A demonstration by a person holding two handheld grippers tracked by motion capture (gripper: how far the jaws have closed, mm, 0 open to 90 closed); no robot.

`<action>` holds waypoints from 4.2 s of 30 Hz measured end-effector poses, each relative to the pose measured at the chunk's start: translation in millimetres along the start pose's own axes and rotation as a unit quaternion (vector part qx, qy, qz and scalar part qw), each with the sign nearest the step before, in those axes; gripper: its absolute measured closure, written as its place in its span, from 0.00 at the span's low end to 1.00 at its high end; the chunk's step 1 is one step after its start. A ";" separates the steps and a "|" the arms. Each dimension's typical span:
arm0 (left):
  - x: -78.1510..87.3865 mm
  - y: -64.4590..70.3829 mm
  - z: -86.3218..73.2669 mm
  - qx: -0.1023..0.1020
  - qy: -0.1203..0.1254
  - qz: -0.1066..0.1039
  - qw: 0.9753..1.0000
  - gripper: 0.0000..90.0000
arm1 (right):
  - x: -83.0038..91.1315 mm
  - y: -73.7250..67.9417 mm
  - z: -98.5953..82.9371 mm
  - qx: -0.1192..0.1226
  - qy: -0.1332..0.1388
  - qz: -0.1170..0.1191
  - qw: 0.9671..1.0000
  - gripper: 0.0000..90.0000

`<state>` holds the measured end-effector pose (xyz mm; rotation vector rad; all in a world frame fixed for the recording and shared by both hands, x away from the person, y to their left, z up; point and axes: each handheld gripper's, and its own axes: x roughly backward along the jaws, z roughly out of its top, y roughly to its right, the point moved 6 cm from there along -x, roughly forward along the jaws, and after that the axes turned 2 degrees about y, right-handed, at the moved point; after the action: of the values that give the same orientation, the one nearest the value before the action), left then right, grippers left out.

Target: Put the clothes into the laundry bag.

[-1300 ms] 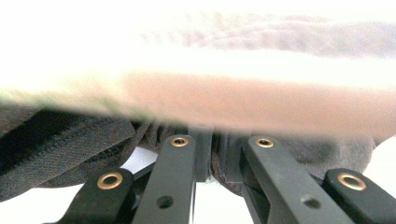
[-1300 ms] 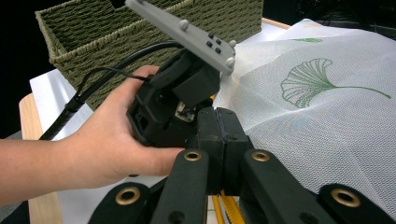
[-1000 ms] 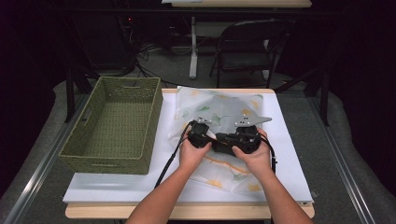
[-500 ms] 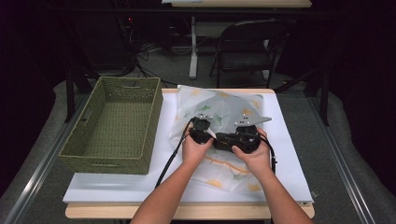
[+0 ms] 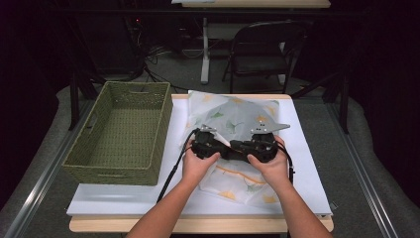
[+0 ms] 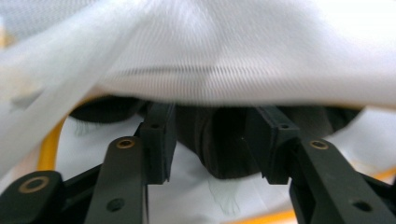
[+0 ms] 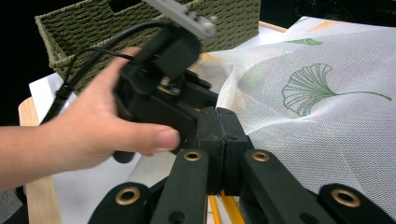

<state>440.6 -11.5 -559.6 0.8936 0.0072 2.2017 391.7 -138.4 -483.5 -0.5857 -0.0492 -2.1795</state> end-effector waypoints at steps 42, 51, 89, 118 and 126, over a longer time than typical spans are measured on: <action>15.4 -5.1 -68.7 -0.095 -0.040 0.105 0.989 0.64 | -0.8 3.3 -2.6 -0.004 -0.001 -0.001 1.000 1.00; 32.9 -8.9 -70.6 -0.079 -0.042 0.062 0.994 0.98 | -0.2 5.3 -2.9 -0.007 -0.001 -0.004 1.000 1.00; 132.7 -1.8 -124.3 -0.070 -0.028 -0.011 0.997 0.89 | 23.7 -19.8 -39.1 -0.015 -0.024 0.011 1.000 1.00; 130.5 -26.3 -122.9 -0.062 -0.023 0.057 0.996 0.62 | 0.8 -5.2 -94.2 -0.034 -0.070 -0.019 0.997 0.96; 130.9 -25.2 -125.9 -0.067 -0.022 0.076 0.995 0.59 | 0.0 -5.2 -96.9 -0.040 -0.083 -0.018 0.996 0.85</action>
<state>318.5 123.2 -583.3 0.8934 -0.2342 2.2905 349.7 -157.9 -568.8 -0.8157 -0.0610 -2.1715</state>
